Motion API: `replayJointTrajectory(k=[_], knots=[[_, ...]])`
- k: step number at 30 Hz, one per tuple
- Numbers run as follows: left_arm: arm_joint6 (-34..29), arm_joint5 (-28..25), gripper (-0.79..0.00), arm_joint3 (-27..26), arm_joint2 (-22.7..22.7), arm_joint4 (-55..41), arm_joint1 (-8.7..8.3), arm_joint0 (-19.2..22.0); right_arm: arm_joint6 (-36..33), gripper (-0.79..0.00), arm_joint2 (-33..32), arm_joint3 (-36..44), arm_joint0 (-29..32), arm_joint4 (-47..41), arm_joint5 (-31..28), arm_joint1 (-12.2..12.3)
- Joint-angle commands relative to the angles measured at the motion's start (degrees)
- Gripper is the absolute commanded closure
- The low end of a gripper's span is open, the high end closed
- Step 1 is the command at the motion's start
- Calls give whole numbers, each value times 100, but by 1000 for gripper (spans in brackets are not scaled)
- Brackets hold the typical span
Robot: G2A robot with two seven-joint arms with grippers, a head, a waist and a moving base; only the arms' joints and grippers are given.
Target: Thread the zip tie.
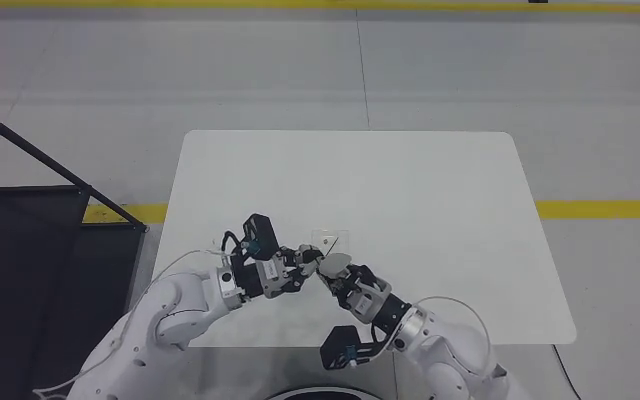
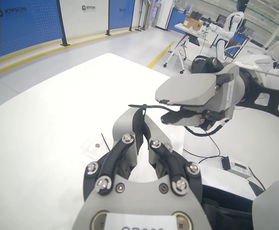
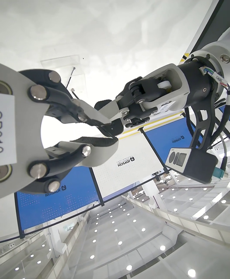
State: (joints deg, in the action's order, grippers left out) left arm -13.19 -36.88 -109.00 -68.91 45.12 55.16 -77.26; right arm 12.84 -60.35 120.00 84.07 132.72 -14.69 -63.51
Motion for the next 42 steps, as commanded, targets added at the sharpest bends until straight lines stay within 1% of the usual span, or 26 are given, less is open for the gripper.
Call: replayJointTrajectory(k=[1,4,7,8,9,10,13,14,15,20,26,29,31,32,34,36,38,39,40,41,42], knots=[[10,-29,0,45,-22,-113,5,16,88,-348,-23,4,18,-36,10,4],[14,-78,0,93,-67,-239,8,38,308,-428,-75,-21,37,-190,-13,13],[63,-119,0,149,-98,-411,15,35,701,-493,-204,-116,49,-733,-166,23],[73,-157,0,179,-116,-488,16,42,812,-560,-278,-184,50,-1022,-312,29],[84,-205,0,209,-135,-572,17,50,933,-690,-351,-258,36,-1357,-539,35],[88,-249,0,244,-159,-648,16,60,1031,-782,-449,-351,2,-1726,-757,39],[99,-376,0,333,-220,-906,16,72,1014,-785,-721,-728,-125,-2930,-1537,45],[102,-410,0,363,-234,-1003,17,71,928,-785,-808,-856,-182,-3295,-1700,42],[94,-462,0,388,-243,-1096,17,72,808,-785,-890,-945,-222,-3641,-1718,33],[-180,-662,0,564,-226,-1646,12,132,767,-785,-916,-963,-230,-3745,-1693,28],[-180,-662,0,564,-226,-1646,12,132,754,-785,-907,-964,-226,-3748,-1698,28],[-166,-618,0,549,-222,-1641,16,120,426,-785,-801,-1105,-322,-4063,-1988,13],[-152,-540,0,493,-204,-1580,25,97,37,-720,-749,-1281,-512,-4543,-2434,1],[-135,-523,0,479,-200,-1554,29,91,-152,-702,-727,-1378,-612,-4803,-2615,-7],[-83,-492,0,465,-194,-1465,39,81,-593,-686,-657,-1566,-829,-5323,-2998,-21],[-42,-481,0,463,-168,-1402,50,72,-937,-680,-580,-1705,-1033,-5763,-3211,-41],[-22,-482,0,474,-143,-1340,60,80,-1214,-668,-507,-1783,-1170,-6089,-3211,-62],[-15,-474,0,481,-132,-1305,66,86,-1336,-628,-479,-1807,-1224,-6222,-3174,-72],[-14,-467,0,486,-116,-1275,71,92,-1420,-560,-454,-1825,-1267,-6359,-3131,-82],[-13,-468,0,491,-104,-1245,75,101,-1512,-520,-432,-1842,-1309,-6449,-3104,-89],[-11,-466,0,496,-94,-1213,80,109,-1600,-505,-411,-1851,-1349,-6506,-3077,-94]])
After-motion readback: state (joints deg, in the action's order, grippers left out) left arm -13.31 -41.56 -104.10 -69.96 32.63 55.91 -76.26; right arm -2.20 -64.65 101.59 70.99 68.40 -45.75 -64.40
